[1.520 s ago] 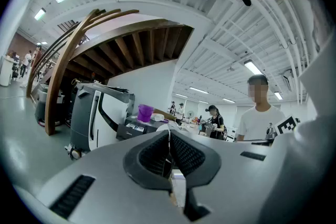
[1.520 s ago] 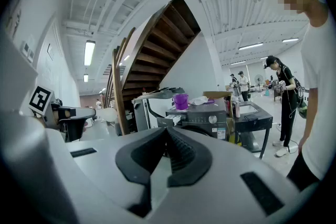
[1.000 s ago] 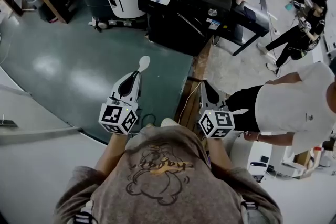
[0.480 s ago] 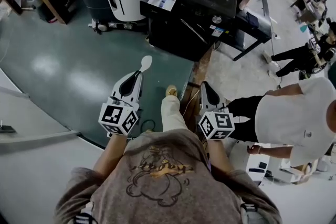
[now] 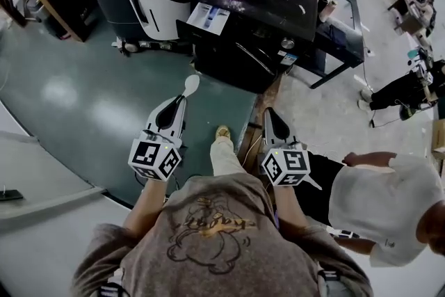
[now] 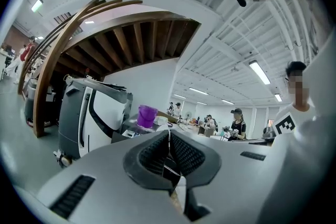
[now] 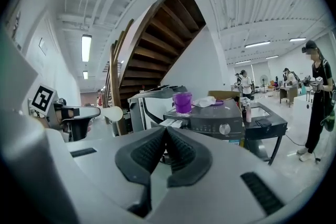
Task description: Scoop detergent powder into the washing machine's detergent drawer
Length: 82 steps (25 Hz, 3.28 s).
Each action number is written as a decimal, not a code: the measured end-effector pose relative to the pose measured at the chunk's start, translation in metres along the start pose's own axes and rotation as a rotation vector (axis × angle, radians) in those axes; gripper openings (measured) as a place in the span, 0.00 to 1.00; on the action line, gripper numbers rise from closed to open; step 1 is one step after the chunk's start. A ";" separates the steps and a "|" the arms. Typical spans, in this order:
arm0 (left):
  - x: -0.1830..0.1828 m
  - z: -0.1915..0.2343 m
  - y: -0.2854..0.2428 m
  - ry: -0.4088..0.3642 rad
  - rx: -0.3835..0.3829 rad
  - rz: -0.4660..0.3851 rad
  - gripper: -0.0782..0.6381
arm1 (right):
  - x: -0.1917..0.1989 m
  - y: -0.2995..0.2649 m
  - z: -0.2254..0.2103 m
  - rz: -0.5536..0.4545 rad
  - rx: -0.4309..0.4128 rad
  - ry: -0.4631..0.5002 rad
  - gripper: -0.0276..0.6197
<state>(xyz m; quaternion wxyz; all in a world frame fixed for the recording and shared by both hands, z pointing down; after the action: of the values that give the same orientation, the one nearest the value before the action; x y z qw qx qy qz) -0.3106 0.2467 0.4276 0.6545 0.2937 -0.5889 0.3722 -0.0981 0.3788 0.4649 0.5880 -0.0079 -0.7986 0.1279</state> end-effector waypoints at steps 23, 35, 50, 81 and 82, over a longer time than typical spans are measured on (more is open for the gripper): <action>-0.057 0.075 -0.225 -0.021 -0.136 -0.017 0.14 | -0.104 -0.220 -0.107 0.029 -0.120 0.002 0.05; -0.069 0.098 -0.269 -0.042 -0.153 -0.029 0.14 | -0.121 -0.268 -0.128 0.027 -0.127 -0.005 0.05; -0.090 0.151 -0.349 -0.042 -0.104 -0.052 0.14 | -0.152 -0.349 -0.139 0.006 -0.092 0.000 0.05; -0.121 0.199 -0.516 -0.146 0.114 0.010 0.14 | -0.192 -0.455 -0.175 -0.006 -0.038 -0.016 0.05; -0.122 0.199 -0.520 -0.157 0.118 0.018 0.14 | -0.194 -0.457 -0.177 -0.004 -0.045 -0.016 0.05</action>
<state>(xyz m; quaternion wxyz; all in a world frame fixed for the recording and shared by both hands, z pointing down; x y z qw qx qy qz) 0.0098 -0.2204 0.3617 0.5843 0.3548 -0.6181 0.3881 0.1908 -0.0605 0.4299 0.5817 -0.0185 -0.8059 0.1089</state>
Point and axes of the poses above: the fingertips, and each gripper's own axes: y backward along the fingers, z to its left, x out of its underside, the point moved 2 cm from there along y, backward along the fingers, and after that the axes turned 7 degrees about -y, right-handed, at the moved point
